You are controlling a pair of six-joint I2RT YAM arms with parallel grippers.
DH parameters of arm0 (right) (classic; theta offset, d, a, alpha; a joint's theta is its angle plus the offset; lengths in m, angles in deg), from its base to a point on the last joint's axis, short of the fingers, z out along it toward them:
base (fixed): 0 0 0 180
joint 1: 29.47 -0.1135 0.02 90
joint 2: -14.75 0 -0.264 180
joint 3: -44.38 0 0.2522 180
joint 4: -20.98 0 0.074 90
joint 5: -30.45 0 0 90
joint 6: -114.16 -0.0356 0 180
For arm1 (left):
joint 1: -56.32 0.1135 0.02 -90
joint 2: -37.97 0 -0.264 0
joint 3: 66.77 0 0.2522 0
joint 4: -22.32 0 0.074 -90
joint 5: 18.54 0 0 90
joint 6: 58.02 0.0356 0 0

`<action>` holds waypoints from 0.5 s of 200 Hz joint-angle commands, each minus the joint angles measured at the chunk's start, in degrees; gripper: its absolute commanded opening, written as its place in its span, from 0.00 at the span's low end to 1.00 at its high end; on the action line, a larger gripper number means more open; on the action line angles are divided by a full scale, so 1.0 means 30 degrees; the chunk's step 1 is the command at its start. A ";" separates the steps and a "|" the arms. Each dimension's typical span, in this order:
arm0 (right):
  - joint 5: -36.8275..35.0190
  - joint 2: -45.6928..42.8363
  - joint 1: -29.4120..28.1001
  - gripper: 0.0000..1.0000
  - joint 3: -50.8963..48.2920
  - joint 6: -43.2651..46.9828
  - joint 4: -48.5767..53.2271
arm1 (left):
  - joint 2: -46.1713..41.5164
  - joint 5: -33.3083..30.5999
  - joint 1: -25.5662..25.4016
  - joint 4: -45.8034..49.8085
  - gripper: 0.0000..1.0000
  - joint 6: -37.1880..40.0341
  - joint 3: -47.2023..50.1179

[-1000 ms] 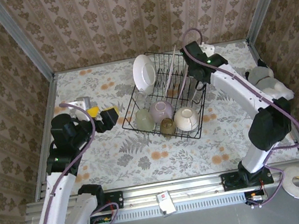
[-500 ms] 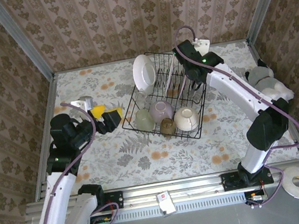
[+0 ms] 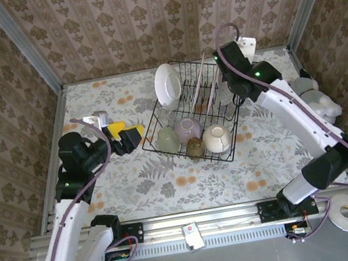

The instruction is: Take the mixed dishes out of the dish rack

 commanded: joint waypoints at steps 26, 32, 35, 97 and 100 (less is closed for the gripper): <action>-0.0409 -0.2442 -0.0123 0.00 -0.0393 0.1252 -0.0897 | -0.0019 0.1777 -0.0072 -0.2643 1.00 -0.1504 0.0557; -0.0308 -0.2600 -0.0124 0.00 -0.0399 0.1315 -0.0892 | -0.0019 0.1887 -0.0072 -0.2830 1.00 -0.1623 0.0545; -0.0258 -0.2688 -0.0124 0.00 -0.0387 0.1366 -0.0884 | -0.0019 0.1941 -0.0072 -0.2898 1.00 -0.1700 0.0556; -0.0347 -0.4263 -0.0124 0.00 0.0123 0.2272 -0.0853 | 0.0701 0.2742 -0.0098 -0.4395 1.00 -0.3335 0.0579; -0.0376 -0.4350 -0.0124 0.00 0.0117 0.2313 -0.0879 | 0.0760 0.2765 -0.0101 -0.4408 1.00 -0.3379 0.0567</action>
